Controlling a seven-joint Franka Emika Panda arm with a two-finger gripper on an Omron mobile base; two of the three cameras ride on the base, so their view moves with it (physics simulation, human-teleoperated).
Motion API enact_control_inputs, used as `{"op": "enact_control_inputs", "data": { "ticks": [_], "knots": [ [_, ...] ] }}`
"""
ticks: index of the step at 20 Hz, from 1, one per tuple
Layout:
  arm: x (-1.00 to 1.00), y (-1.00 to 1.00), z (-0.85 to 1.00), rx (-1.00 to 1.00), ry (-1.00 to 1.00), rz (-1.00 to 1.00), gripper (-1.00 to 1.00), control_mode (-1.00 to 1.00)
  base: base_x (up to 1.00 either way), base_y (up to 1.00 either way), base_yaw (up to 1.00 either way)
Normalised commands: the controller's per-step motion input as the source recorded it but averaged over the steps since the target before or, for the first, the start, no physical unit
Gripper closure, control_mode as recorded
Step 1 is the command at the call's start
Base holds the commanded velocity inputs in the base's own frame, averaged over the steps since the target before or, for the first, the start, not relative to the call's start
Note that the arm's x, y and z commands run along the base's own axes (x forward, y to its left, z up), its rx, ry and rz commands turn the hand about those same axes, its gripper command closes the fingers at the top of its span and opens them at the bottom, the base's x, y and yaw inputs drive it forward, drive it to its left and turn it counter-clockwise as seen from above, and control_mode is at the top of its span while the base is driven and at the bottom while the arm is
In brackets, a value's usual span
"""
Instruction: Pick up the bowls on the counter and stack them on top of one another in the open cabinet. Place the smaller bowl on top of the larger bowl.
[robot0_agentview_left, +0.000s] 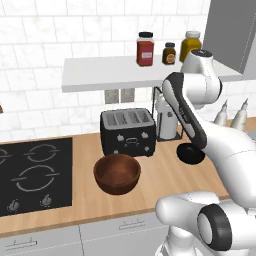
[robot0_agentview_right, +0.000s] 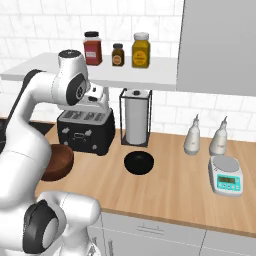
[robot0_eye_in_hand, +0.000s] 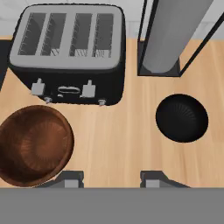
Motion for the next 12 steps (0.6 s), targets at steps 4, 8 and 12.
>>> {"op": "enact_control_inputs", "data": {
  "ticks": [4,8,12],
  "knots": [
    [-0.17,-0.08,0.00,0.00,0.00,0.00,-1.00,-1.00,0.00,0.00,0.00],
    [-0.50,-0.34,-0.01,0.00,0.00,-0.04,-1.00,-1.00,0.00,0.00,0.00],
    [-0.37,-0.62,-0.27,0.00,0.03,-0.13,-1.00,-1.00,0.00,0.00,0.00]
  ]
}}
